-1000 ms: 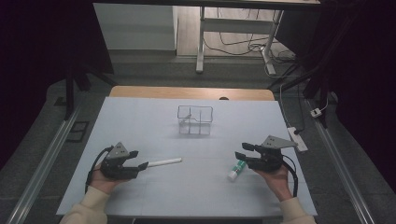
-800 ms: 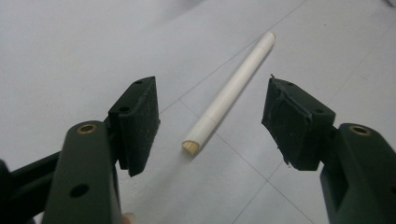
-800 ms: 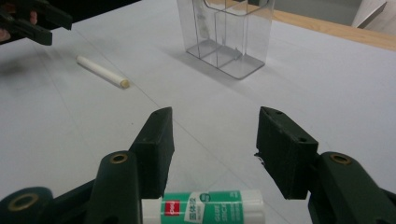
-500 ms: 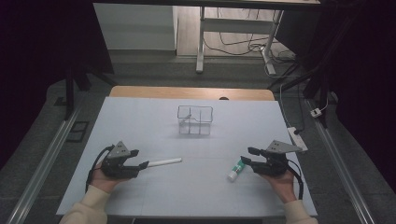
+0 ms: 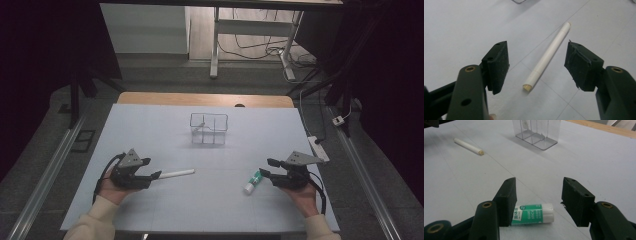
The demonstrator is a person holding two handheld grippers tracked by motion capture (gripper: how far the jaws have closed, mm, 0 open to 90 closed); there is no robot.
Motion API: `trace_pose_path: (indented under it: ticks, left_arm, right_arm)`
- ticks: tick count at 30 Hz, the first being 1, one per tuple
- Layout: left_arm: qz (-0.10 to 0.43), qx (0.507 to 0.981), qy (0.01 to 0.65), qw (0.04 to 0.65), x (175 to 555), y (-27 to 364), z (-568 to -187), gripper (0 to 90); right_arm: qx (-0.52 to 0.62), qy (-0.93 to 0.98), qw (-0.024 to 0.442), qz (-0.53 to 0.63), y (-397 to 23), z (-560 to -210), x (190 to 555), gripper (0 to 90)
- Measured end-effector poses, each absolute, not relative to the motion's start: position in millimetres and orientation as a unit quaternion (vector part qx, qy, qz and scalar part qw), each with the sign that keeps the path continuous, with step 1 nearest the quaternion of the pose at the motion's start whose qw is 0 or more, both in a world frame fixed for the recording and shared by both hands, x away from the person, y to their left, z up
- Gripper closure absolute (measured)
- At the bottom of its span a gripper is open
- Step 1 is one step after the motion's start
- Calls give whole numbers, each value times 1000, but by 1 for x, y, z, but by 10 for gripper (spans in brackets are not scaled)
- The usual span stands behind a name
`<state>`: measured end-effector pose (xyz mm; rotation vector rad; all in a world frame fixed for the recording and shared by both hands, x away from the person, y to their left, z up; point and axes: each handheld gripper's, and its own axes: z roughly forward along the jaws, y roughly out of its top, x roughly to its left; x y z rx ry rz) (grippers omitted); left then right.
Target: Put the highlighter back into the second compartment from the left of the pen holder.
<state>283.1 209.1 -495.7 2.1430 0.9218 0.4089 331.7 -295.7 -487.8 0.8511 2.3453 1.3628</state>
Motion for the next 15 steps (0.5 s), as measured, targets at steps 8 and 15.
trace_pose_path:
  ticks: [8, 15]
  left_arm:
    - [154, 857, 334, 362, 292, 193, -490, 351]
    - [135, 870, 319, 350, 304, 178, -490, 340]
  right_arm:
    - [299, 817, 150, 471, -297, -491, 332, 445]
    - [301, 818, 151, 465, -300, -492, 333, 443]
